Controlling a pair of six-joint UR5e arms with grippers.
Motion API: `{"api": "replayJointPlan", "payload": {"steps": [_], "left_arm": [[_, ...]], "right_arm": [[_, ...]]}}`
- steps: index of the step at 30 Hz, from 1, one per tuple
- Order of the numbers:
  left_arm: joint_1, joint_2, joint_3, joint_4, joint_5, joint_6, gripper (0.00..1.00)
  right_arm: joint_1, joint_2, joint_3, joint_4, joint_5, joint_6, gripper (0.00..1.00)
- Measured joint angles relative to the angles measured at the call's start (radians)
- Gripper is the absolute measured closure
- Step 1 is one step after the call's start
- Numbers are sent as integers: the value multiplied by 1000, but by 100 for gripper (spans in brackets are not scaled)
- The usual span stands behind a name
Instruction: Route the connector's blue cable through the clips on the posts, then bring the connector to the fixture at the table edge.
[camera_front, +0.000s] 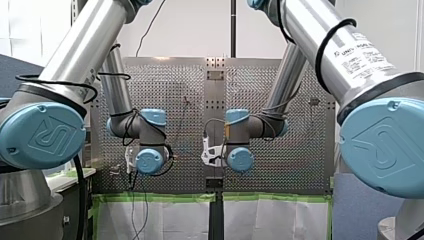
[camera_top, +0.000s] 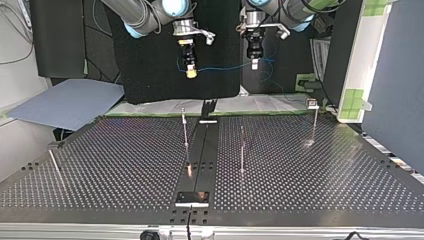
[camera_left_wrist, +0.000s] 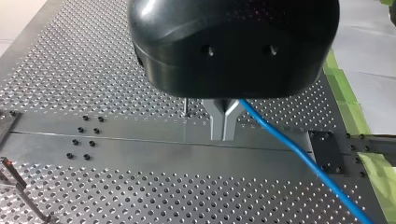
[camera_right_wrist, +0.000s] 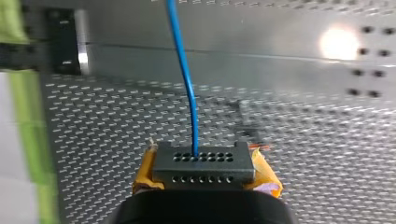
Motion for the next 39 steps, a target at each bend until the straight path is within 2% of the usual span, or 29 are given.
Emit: {"api": "replayJointPlan", "payload": {"steps": [5,8,14,19,21,24,31,34,39], "left_arm": [[0,0,0,0,0,0,100],[0,0,0,0,0,0,100],[1,1,1,0,0,1,100],[20,21,22,-19,25,3,100],[26,37,33,-33,37,-5,100],[34,62,44,-58,43,-16,100],[51,121,89,-117,7,-41,100],[55,144,112,-140,-6,-44,100],[62,190,157,-185,-12,-45,100]], "right_arm": [[0,12,-2,47,5,47,100],[0,13,-2,75,5,65,100],[0,14,-2,126,6,72,100],[-15,6,-25,163,15,62,100],[-16,-3,-35,173,21,67,100],[-21,-28,-48,194,23,88,100],[-38,-87,-77,228,-23,112,100],[-47,-112,-92,252,-43,115,100],[-55,-149,-103,284,-55,117,100]]}}
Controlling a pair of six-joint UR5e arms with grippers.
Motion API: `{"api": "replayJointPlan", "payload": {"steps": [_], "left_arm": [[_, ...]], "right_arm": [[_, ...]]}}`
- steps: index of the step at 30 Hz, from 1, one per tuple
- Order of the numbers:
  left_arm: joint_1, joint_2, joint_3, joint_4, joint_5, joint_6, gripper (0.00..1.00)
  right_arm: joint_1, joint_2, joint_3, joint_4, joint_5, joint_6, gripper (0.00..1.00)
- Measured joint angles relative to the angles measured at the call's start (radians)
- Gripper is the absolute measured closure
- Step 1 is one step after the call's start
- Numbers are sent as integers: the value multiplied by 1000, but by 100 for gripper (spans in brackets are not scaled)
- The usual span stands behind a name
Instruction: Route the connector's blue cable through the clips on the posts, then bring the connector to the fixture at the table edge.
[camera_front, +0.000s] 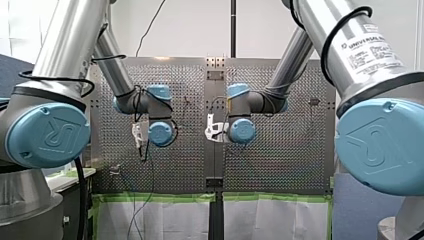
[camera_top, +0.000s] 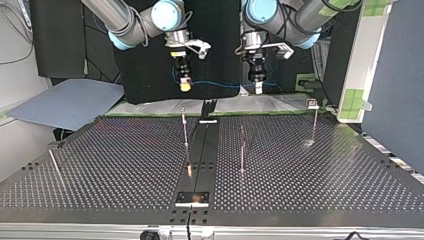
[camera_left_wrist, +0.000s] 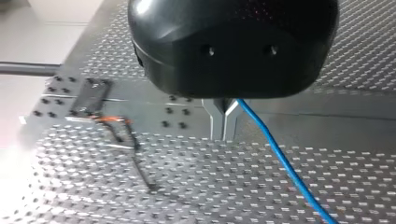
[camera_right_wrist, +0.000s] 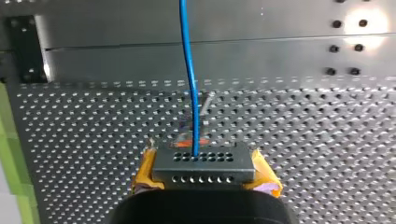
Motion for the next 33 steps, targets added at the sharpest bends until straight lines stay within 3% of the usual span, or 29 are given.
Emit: {"api": "replayJointPlan", "payload": {"steps": [5,12,19,28,33], "left_arm": [[7,42,42,-42,-1,2,100],[20,92,98,-98,1,9,100],[34,100,138,-159,17,21,100],[63,99,152,-233,69,28,100],[82,99,181,-264,97,26,100]], "right_arm": [[-28,-41,-37,41,-28,2,100],[-63,-54,-101,107,-88,3,100],[-98,-53,-163,170,-153,-1,100],[-135,-52,-216,217,-233,-5,100],[-148,-52,-247,245,-256,-11,100]]}}
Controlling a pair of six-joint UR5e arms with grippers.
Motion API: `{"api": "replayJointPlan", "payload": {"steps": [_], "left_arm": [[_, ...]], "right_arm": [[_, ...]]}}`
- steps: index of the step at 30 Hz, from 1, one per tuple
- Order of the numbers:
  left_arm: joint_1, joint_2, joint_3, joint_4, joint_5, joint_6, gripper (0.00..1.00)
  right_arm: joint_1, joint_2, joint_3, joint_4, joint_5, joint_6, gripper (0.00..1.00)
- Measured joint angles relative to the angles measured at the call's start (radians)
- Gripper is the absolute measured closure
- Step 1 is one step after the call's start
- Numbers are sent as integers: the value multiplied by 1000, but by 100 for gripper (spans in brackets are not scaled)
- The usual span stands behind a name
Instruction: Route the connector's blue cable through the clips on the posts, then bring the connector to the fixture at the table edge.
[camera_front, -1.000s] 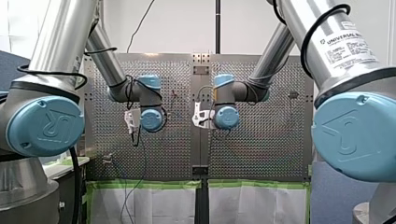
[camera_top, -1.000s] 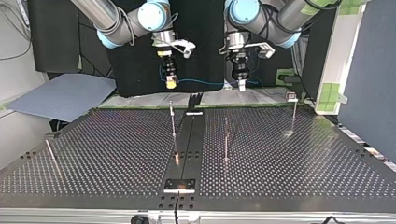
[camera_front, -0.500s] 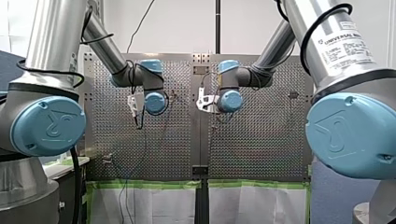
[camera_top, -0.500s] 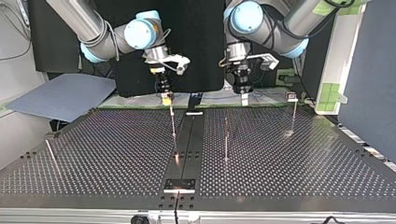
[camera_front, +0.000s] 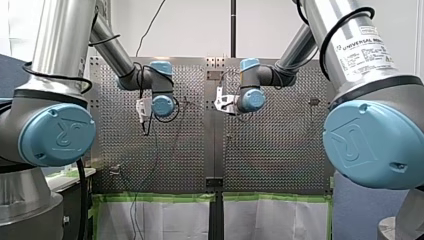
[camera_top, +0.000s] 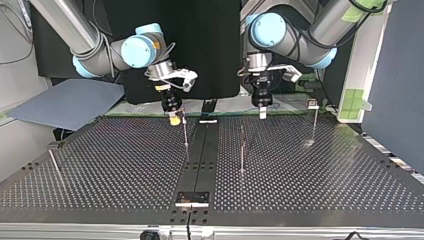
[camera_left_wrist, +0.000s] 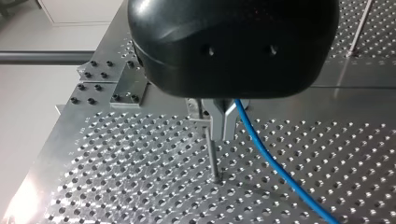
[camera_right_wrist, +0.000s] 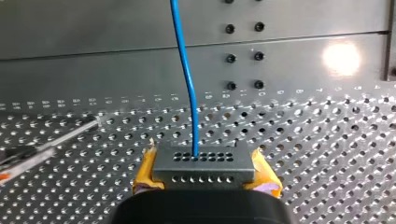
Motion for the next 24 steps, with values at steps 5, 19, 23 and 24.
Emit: {"api": "replayJointPlan", "payload": {"steps": [5,19,23,24], "left_arm": [[17,-4,32,-17,39,-9,100],[54,-83,137,-70,66,-15,100],[65,-84,158,-83,72,-15,100],[68,-84,162,-84,76,-15,100]], "right_arm": [[-12,0,-18,8,-11,-2,100],[-28,0,-29,8,-12,-12,100],[-28,0,-30,7,-12,-14,100],[-28,0,-31,7,-12,-14,100]]}}
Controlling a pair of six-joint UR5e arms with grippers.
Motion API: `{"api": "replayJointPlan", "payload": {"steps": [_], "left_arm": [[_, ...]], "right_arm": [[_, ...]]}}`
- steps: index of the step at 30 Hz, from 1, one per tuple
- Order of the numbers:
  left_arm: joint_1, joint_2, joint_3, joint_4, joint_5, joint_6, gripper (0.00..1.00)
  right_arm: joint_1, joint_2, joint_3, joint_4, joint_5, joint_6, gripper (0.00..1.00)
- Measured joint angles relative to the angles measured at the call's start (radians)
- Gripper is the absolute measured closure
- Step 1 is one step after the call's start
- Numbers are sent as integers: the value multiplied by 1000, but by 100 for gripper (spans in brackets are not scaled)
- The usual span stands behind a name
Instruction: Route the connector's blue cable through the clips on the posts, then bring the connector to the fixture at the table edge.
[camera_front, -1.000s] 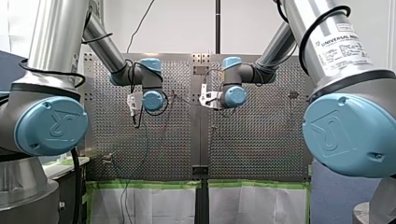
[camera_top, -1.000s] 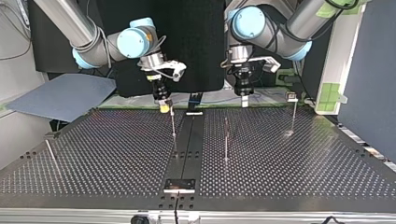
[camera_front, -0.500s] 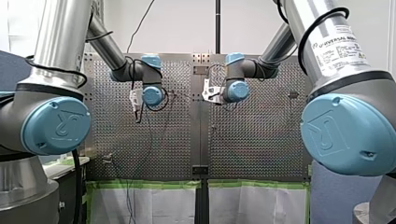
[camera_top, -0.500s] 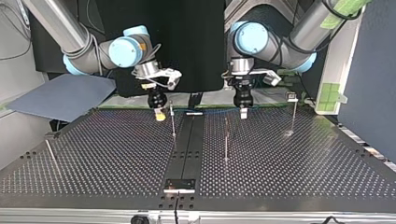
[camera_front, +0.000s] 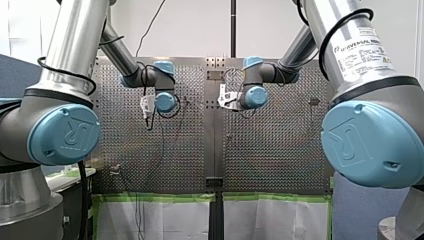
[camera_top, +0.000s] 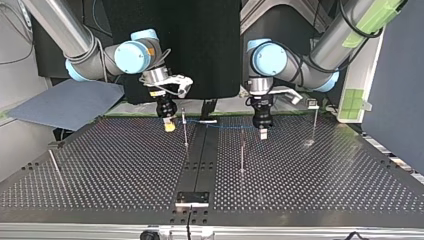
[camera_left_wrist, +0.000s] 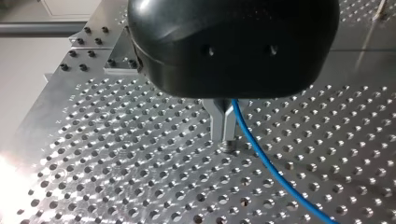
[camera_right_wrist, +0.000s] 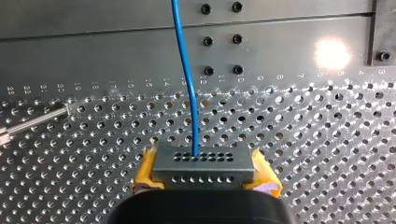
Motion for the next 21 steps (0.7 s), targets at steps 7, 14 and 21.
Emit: {"api": "replayJointPlan", "payload": {"steps": [7,14,21], "left_arm": [[14,-2,6,-8,28,-1,100],[28,-24,24,-25,68,-1,100],[45,-77,65,-30,86,-20,100]], "right_arm": [[0,1,-8,4,0,-4,100],[0,1,-35,13,0,-5,100],[-5,2,-52,16,0,-5,100]]}}
